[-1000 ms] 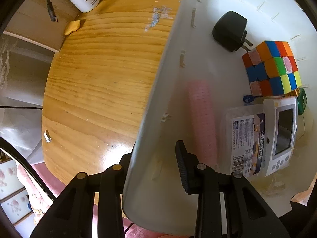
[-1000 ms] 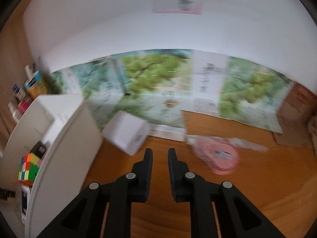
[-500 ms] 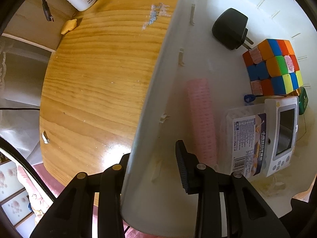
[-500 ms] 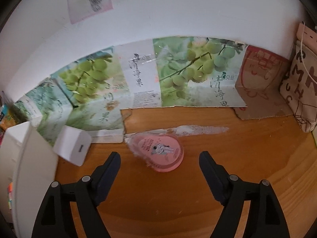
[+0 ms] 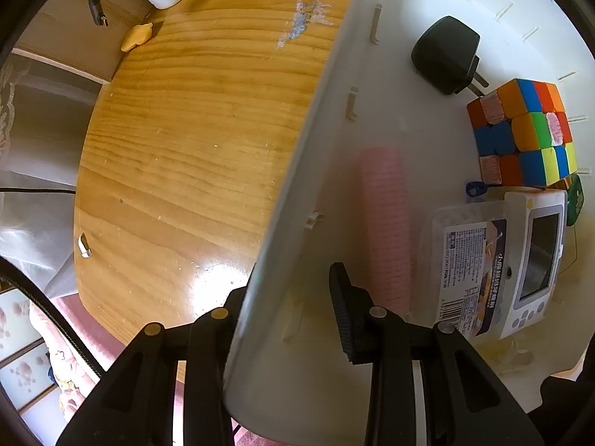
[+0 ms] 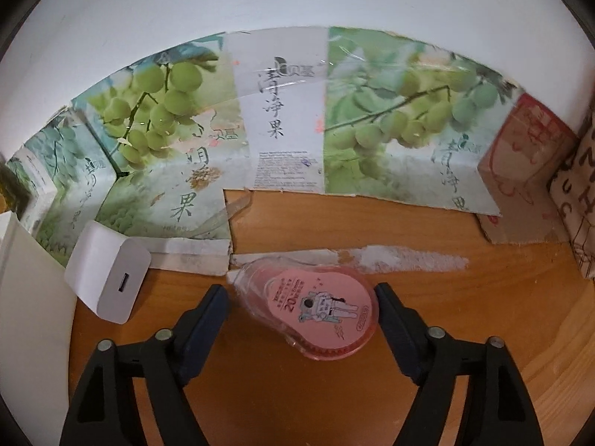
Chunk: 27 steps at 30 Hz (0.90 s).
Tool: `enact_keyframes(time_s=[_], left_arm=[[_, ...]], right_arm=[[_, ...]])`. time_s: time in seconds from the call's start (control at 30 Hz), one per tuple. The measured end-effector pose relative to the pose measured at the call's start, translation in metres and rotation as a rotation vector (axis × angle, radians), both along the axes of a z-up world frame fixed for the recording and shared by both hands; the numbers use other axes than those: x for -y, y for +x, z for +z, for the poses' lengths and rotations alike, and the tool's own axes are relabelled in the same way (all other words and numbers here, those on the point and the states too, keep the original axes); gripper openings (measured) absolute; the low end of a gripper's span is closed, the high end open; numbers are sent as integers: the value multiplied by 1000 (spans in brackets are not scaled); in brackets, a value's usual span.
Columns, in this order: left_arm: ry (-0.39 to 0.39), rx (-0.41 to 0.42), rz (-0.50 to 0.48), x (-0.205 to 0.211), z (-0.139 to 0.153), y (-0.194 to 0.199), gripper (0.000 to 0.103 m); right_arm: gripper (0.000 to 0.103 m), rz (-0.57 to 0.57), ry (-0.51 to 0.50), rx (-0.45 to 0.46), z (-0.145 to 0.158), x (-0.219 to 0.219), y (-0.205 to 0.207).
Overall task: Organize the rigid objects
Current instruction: 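Move the right tool to the pink tape dispenser and grasp it, then carry the pink tape dispenser into the tray and release it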
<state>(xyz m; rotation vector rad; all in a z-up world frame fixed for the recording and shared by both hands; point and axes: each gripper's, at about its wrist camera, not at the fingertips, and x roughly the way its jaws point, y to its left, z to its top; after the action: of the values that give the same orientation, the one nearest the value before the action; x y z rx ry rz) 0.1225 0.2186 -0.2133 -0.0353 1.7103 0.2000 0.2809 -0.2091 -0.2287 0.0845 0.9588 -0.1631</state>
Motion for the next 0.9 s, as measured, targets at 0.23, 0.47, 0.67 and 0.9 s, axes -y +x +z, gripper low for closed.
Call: enact_keyframes(time_s=[0.23,0.47,0.67,0.9], left_arm=[[0,3,-6,1,4,-3,36],[-6,11,-16,2,8,-4,36],[-12,19,-27,5,11,-6,36],[-19,28,-41,6,16,-8,36]], right_arm=[[76,-2,25,-8,-4,-3,-4],[76,-18,104,73,27,0,-34],[76,56,171,182,75,-23,-59],[76,192,218,277,123,-63,-76]])
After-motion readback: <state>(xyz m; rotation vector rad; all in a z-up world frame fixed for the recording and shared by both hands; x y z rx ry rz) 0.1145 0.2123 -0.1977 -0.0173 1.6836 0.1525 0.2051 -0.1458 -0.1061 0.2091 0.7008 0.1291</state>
